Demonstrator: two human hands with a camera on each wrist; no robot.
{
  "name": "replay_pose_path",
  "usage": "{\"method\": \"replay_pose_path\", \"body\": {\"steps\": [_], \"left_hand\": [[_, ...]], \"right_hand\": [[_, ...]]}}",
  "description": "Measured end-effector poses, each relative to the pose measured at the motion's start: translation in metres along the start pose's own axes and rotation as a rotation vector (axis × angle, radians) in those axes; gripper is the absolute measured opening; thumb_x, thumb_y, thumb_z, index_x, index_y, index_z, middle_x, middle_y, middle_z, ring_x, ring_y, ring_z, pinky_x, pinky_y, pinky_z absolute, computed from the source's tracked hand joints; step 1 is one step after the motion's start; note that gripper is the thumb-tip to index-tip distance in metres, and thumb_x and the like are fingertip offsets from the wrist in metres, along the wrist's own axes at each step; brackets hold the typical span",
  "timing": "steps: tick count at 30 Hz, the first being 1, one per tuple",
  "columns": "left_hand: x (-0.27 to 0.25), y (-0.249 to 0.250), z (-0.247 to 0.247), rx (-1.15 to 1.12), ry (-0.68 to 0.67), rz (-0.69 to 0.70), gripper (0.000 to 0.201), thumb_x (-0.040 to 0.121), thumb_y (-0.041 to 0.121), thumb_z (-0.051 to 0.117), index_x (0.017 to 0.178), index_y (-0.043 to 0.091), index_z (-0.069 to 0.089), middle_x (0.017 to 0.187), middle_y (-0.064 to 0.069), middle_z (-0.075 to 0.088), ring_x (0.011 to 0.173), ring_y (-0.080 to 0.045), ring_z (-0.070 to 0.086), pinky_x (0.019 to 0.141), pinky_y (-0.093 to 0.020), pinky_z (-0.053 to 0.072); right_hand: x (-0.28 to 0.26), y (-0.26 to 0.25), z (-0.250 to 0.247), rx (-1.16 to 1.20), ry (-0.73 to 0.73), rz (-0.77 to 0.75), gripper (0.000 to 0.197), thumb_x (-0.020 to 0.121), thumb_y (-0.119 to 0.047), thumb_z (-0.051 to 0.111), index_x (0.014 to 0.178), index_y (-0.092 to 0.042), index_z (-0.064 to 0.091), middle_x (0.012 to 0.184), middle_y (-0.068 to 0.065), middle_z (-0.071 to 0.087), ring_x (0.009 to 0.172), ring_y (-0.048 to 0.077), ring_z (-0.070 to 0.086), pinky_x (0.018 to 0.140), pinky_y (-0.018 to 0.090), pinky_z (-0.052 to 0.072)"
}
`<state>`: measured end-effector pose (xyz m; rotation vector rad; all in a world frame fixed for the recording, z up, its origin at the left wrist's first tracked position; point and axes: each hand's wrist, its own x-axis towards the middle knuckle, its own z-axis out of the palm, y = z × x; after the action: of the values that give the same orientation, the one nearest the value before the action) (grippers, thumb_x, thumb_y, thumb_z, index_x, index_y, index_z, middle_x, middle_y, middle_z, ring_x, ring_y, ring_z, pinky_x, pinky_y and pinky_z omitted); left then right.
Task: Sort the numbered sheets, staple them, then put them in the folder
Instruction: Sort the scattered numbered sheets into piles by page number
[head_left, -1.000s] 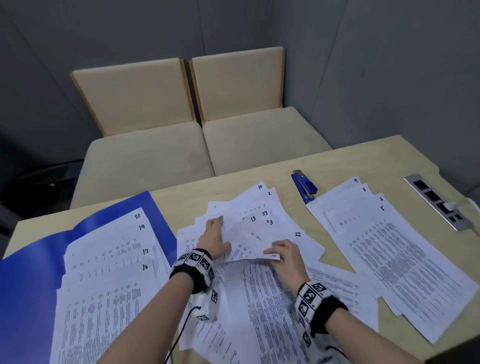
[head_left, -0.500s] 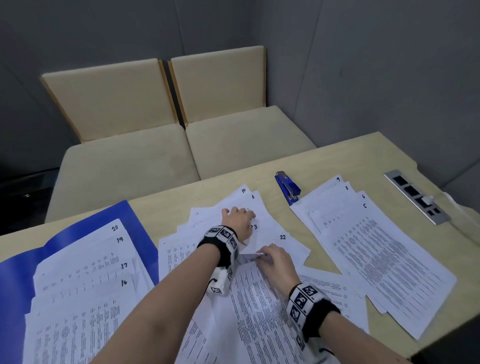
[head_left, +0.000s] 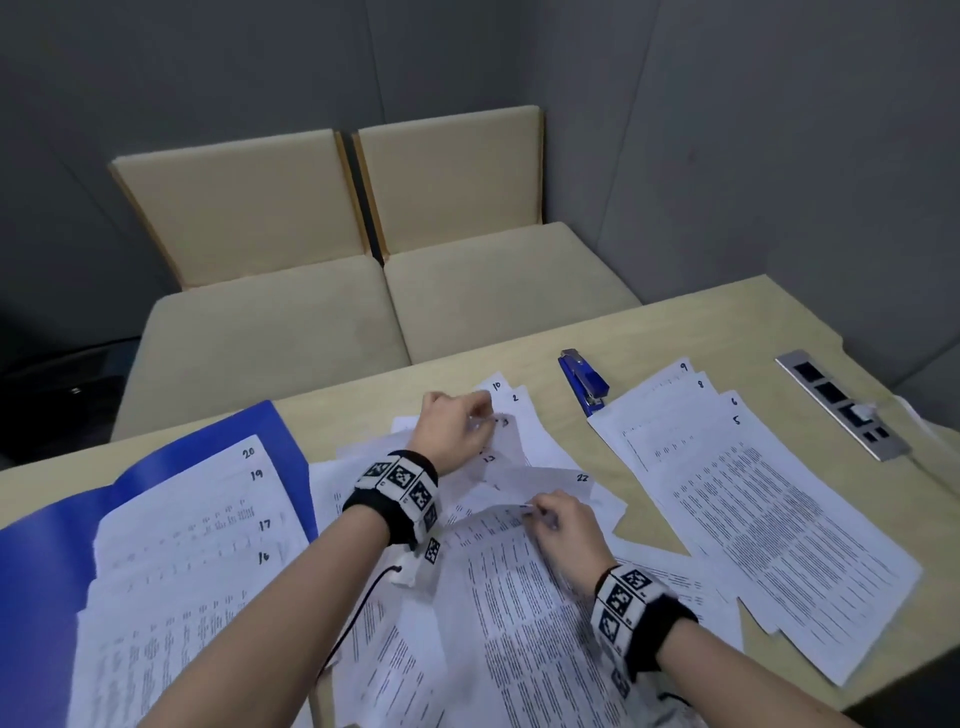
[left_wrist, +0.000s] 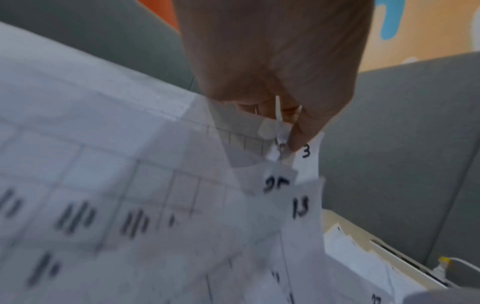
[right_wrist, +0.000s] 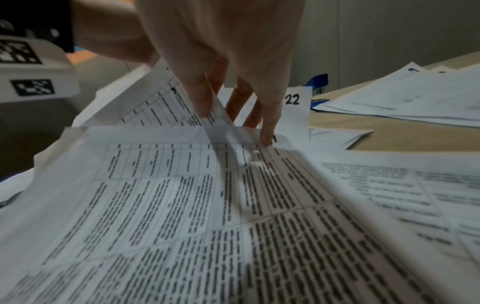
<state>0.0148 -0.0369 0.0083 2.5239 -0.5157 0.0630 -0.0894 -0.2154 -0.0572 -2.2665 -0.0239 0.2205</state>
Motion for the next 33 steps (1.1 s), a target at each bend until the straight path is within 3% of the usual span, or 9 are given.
{"method": "replay_pose_path", "body": {"steps": [7,9,15,17,19,22,25,29,33], "left_hand": [[-0.014,0.019,-0.083,0.196,0.335,0.165,0.030,0.093,0.034,0.031,0.102,0.014,0.051,0.073,-0.006,0.067,0.057,-0.027,0.060,0.054,-0.034,0.049],[-0.017,0.024,-0.111,0.210,0.429,0.181,0.030,0.094,0.031,0.035,0.103,0.012,0.057,0.077,-0.005,0.068,0.058,-0.021,0.060,0.053,-0.032,0.051],[-0.025,0.060,-0.210,0.183,0.740,0.261,0.023,0.096,0.020,0.045,0.096,0.004,0.062,0.083,-0.009,0.068,0.071,-0.025,0.062,0.061,-0.034,0.045],[-0.032,0.074,-0.247,0.095,0.795,0.310,0.020,0.096,0.021,0.046,0.093,0.008,0.061,0.080,-0.001,0.066,0.070,-0.014,0.060,0.067,-0.031,0.047],[-0.040,0.083,-0.282,0.028,0.809,0.308,0.013,0.096,0.025,0.047,0.086,0.028,0.055,0.074,0.019,0.057,0.067,0.003,0.049,0.066,-0.020,0.040],[-0.053,0.092,-0.318,-0.066,0.827,0.254,0.020,0.095,0.029,0.047,0.076,0.034,0.046,0.066,0.030,0.054,0.068,0.009,0.047,0.064,-0.018,0.039],[-0.066,0.095,-0.330,-0.098,0.686,0.236,0.017,0.095,0.031,0.051,0.078,0.032,0.050,0.067,0.026,0.060,0.067,0.012,0.052,0.062,-0.017,0.045],[-0.065,0.099,-0.301,0.025,0.175,0.239,0.020,0.090,0.033,0.058,0.086,0.015,0.064,0.082,-0.015,0.066,0.074,-0.009,0.053,0.068,-0.038,0.048],[-0.048,0.099,-0.224,0.068,-0.114,0.220,0.019,0.088,0.032,0.064,0.080,0.015,0.066,0.072,0.005,0.061,0.069,-0.006,0.054,0.066,-0.029,0.045]], "right_hand": [[0.006,-0.017,-0.015,0.086,0.029,0.085,0.021,0.087,-0.018,0.061,0.067,-0.020,0.056,0.068,-0.003,0.062,0.074,0.020,0.059,0.069,0.027,0.045],[0.012,-0.028,-0.021,0.146,0.033,0.087,0.014,0.086,-0.018,0.063,0.073,-0.015,0.061,0.071,0.002,0.064,0.074,0.021,0.060,0.071,0.032,0.047],[0.030,-0.065,-0.051,0.385,0.160,0.047,0.007,0.093,-0.015,0.055,0.089,-0.012,0.060,0.074,-0.002,0.063,0.061,0.001,0.059,0.060,0.015,0.046],[0.042,-0.070,-0.060,0.419,0.231,0.091,0.010,0.096,-0.016,0.049,0.092,-0.009,0.055,0.075,-0.002,0.058,0.066,0.006,0.056,0.060,0.019,0.044],[0.055,-0.069,-0.070,0.454,0.356,0.162,0.013,0.093,-0.017,0.047,0.095,-0.005,0.053,0.077,0.003,0.053,0.075,0.019,0.051,0.069,0.030,0.042],[0.066,-0.073,-0.089,0.566,0.519,0.231,0.024,0.091,-0.018,0.048,0.110,-0.004,0.052,0.078,0.004,0.050,0.071,0.020,0.046,0.067,0.035,0.040],[0.072,-0.084,-0.111,0.689,0.551,0.202,0.014,0.092,-0.020,0.048,0.103,-0.012,0.053,0.068,0.003,0.046,0.053,0.018,0.038,0.052,0.028,0.033],[0.064,-0.109,-0.130,0.813,0.467,0.102,0.013,0.094,-0.015,0.052,0.082,-0.022,0.053,0.081,0.007,0.061,0.061,0.018,0.053,0.053,0.024,0.041],[0.046,-0.127,-0.136,0.683,0.358,-0.038,0.007,0.092,-0.012,0.053,0.085,-0.014,0.055,0.072,0.003,0.060,0.048,0.005,0.052,0.043,0.019,0.037]]}}
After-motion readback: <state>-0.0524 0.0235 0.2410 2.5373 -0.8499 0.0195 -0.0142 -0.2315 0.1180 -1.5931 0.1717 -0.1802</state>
